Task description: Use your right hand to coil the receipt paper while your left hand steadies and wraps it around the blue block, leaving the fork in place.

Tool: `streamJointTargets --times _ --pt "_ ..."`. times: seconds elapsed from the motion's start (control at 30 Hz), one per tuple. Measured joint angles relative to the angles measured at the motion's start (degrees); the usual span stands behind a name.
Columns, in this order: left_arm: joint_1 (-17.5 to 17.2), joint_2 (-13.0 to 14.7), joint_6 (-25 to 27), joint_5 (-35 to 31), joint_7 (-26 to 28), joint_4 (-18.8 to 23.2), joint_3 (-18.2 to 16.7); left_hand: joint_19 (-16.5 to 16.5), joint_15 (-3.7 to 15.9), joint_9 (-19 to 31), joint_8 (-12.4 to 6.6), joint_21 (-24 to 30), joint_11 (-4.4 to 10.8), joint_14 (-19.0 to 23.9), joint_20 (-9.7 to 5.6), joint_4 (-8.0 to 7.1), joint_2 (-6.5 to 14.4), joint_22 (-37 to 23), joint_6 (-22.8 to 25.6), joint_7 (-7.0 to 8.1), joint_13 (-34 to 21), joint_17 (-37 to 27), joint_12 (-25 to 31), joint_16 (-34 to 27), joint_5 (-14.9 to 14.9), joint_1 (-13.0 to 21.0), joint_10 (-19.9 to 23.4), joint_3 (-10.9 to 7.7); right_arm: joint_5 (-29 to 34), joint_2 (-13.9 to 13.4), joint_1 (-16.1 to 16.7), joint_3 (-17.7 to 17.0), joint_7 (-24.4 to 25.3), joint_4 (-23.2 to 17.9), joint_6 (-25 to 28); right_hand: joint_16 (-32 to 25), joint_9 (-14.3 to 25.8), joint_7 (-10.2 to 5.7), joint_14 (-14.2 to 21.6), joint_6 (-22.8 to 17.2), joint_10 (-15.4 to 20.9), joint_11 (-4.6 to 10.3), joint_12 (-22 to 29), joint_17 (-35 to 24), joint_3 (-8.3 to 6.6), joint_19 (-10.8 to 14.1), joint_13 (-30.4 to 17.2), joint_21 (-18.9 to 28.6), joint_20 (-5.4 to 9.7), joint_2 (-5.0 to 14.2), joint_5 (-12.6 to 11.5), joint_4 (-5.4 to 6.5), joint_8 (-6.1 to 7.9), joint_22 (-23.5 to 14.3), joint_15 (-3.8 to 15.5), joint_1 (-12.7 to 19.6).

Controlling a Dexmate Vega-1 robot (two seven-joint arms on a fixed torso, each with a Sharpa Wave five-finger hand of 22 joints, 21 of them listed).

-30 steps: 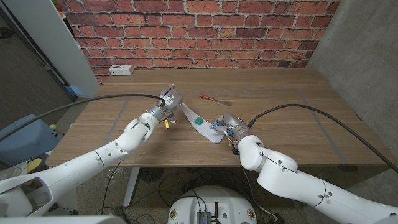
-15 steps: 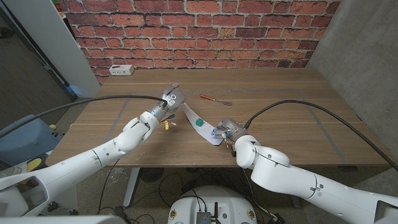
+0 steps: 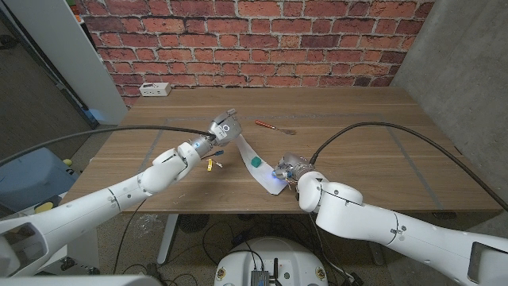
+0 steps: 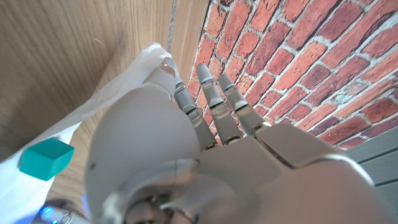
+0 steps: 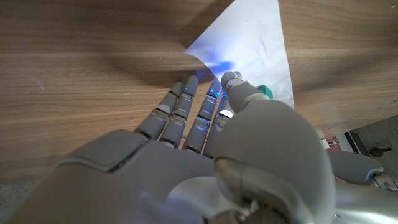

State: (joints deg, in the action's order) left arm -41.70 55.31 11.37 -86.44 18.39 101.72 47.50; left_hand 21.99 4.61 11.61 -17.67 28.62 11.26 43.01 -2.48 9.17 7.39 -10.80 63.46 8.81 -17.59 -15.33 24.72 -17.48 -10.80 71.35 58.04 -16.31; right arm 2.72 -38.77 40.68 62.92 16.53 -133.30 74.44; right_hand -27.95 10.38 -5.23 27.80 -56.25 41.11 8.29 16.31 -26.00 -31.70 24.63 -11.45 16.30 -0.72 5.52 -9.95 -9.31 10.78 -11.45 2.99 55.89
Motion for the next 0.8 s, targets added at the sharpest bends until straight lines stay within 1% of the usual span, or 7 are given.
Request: streamJointTargets --times 0.17,0.23,0.33,0.43,0.53,0.7,0.8 --pt "-0.4 0.8 -1.2 -1.6 0.3 0.8 -0.2 0.0 0.0 0.0 0.1 0.0 0.01 0.0 0.0 0.0 0.0 0.0 0.0 0.0 0.0 0.0 0.0 0.0 0.0 0.0 0.0 0.0 -1.3 0.0 -1.4 1.1 0.3 0.2 1.1 -0.1 0.0 0.07 -0.1 0.4 0.0 -0.48 -0.2 -0.1 0.46 -0.8 0.1 -0.2 -0.02 0.0 0.0 0.01 -0.02 0.0 -0.08 0.0" --pt "-0.5 1.0 -1.5 -2.0 0.3 1.0 -0.4 0.0 -0.09 0.0 0.1 0.0 0.01 0.5 0.0 0.0 0.0 0.0 0.0 -0.01 0.0 -0.2 0.0 0.0 0.0 0.0 0.0 0.0 -1.8 -0.1 -1.8 1.6 1.1 0.3 1.3 0.7 0.0 -0.33 -1.6 3.7 -1.4 -2.66 -1.2 -0.1 1.23 -1.7 0.3 -0.4 -0.32 -0.01 0.0 0.24 -0.87 0.0 -0.31 0.0" --pt "-1.0 1.2 -1.8 -2.9 -0.4 1.3 -0.9 0.0 0.2 0.0 0.1 0.2 0.0 0.8 0.0 0.0 0.0 0.0 0.8 -0.11 0.0 -0.5 0.0 -0.4 -0.2 0.0 -0.2 0.0 -1.7 -0.2 -1.7 2.3 2.7 0.3 1.2 3.7 0.0 -1.65 -6.0 12.0 -8.3 -4.67 -4.1 0.9 2.73 -3.5 0.1 -1.0 -1.43 -0.81 0.0 0.63 -1.29 0.3 -0.43 -0.8" --pt "-1.3 1.2 -1.8 -3.3 -0.9 1.3 -1.2 0.0 0.14 0.0 -0.08 0.2 0.0 1.4 0.01 0.16 -0.2 0.0 1.4 -0.64 0.0 -0.8 0.4 -0.8 -0.3 0.2 -0.2 0.15 -0.7 -0.4 -1.4 2.7 4.9 0.3 0.7 6.7 0.2 -2.65 -11.6 18.9 -15.2 -4.92 -5.8 1.5 4.17 -6.6 -0.2 -2.2 -2.53 -0.4 0.0 1.13 -1.29 0.4 -0.62 -2.0" --pt "-1.5 1.1 -1.8 -3.7 -1.6 1.3 -1.4 0.0 0.28 0.0 -0.19 0.2 -0.31 2.0 0.01 0.16 -0.5 0.0 1.8 -1.05 0.0 -1.1 0.4 -0.8 -0.5 0.4 0.2 0.15 0.8 -0.6 -0.6 3.1 7.4 0.3 -0.1 8.8 0.2 -3.04 -15.8 23.2 -19.6 -4.96 -6.0 2.0 5.33 -9.2 -0.2 -3.2 -3.11 0.15 0.0 1.53 -1.29 0.5 -0.71 -2.9" --pt "-2.1 0.3 -1.0 -4.1 -3.0 0.5 -1.7 0.0 0.64 0.0 -0.42 0.4 -0.53 3.1 0.01 0.16 -0.8 0.0 3.2 -1.77 0.0 -1.8 0.4 -1.4 -1.0 0.7 0.8 0.15 4.4 -0.7 1.1 3.3 11.9 0.3 -2.2 9.5 0.2 -2.76 -17.5 25.1 -21.1 -4.91 -6.0 2.1 6.01 -10.6 -0.2 -3.7 -3.68 0.49 0.0 1.74 -1.26 0.5 -0.72 -3.4" --pt "-2.3 -0.4 -0.5 -4.2 -3.4 0.0 -1.8 0.0 0.68 -0.1 -0.59 0.4 -0.82 3.6 0.01 0.16 -1.0 0.0 3.9 -2.42 0.0 -2.1 0.4 -1.7 -1.2 1.0 1.1 0.15 6.2 -0.7 1.7 3.3 13.7 0.3 -3.4 9.5 0.2 -2.76 -17.5 25.1 -21.1 -4.91 -5.5 2.3 6.32 -10.6 -0.2 -3.7 -3.68 0.29 0.0 1.9 -0.61 0.5 -0.72 -3.6"
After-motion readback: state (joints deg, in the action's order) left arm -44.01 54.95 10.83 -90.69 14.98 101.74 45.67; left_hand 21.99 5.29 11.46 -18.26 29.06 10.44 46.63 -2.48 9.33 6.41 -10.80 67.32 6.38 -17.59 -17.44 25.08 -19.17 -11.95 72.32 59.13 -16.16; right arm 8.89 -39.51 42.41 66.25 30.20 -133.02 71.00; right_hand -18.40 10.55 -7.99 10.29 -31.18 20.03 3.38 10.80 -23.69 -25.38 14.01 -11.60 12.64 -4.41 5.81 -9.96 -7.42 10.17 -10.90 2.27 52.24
